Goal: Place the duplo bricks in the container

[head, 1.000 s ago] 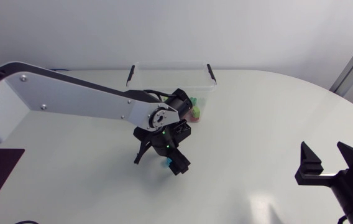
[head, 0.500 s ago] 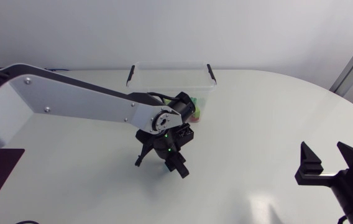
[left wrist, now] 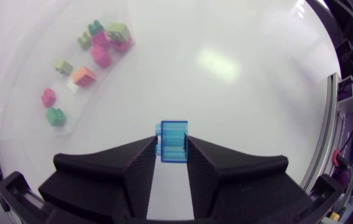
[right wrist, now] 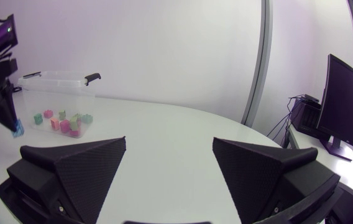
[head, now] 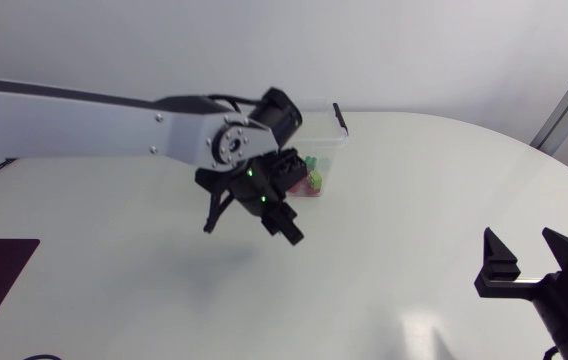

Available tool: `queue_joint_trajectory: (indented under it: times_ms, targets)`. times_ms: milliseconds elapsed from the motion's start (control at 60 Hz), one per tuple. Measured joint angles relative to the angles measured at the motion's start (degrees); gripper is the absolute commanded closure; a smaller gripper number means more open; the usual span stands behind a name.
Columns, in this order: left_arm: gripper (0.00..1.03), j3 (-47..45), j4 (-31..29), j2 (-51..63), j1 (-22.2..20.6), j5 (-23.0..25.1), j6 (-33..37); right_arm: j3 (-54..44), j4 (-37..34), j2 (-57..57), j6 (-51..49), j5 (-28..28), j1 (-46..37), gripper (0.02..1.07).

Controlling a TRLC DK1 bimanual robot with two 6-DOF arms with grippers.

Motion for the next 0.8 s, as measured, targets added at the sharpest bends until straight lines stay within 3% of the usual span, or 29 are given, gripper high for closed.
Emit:
queue_joint_trajectory:
  times_ms: [283, 800]
  targets:
    - [0.76, 14.2, -1.0, -3.1, 9.2, 0.0, 0.0, 0.0, 0.0, 0.0, 0.0, 0.0, 0.0, 0.06]
    - [0.73, 26.1, 1.5, 3.8, 16.6, 0.0, -0.1, 0.0, 0.0, 0.0, 0.0, 0.0, 0.0, 0.06]
